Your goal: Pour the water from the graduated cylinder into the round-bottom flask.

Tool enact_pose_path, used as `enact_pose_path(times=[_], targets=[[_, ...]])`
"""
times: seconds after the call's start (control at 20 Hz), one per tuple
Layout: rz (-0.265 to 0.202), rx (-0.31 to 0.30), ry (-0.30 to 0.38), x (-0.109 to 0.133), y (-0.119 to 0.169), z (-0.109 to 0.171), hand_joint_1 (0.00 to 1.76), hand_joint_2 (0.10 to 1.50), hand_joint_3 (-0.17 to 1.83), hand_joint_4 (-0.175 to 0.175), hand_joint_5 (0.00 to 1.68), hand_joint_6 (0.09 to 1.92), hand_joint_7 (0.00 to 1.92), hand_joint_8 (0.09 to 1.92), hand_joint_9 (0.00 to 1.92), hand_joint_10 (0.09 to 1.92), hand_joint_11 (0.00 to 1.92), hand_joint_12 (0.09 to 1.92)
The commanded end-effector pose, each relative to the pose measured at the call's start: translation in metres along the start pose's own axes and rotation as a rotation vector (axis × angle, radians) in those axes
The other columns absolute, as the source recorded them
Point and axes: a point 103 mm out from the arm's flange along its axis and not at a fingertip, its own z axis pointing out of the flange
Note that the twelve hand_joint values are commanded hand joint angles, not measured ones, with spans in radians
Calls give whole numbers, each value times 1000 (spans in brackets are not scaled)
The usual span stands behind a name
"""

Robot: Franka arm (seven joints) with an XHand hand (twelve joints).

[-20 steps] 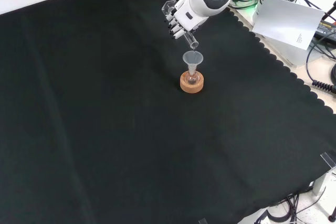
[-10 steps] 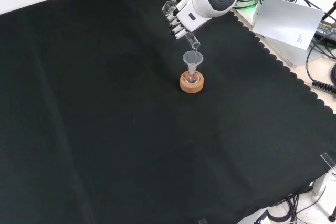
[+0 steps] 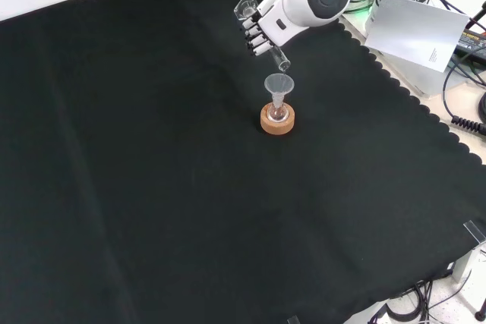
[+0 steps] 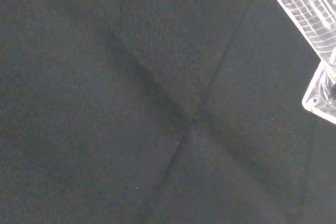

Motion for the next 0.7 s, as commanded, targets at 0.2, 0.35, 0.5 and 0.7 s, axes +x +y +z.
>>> enact_pose_path(times=[0.2,0.35,0.5,0.7], targets=[[8,-1,-32,1,1,-4,1131,1177,0,-175,875,1174,1170,360,1352,87,1220,745],[11,-2,-40,1,1,-6,1131,1177,0,-175,874,1174,1170,359,1353,87,1221,745],[14,-4,-49,2,2,-10,1131,1177,1,-175,874,1174,1170,359,1353,87,1223,746],[14,-2,-52,3,2,-12,1131,1177,0,-175,874,1175,1170,359,1353,87,1224,746]])
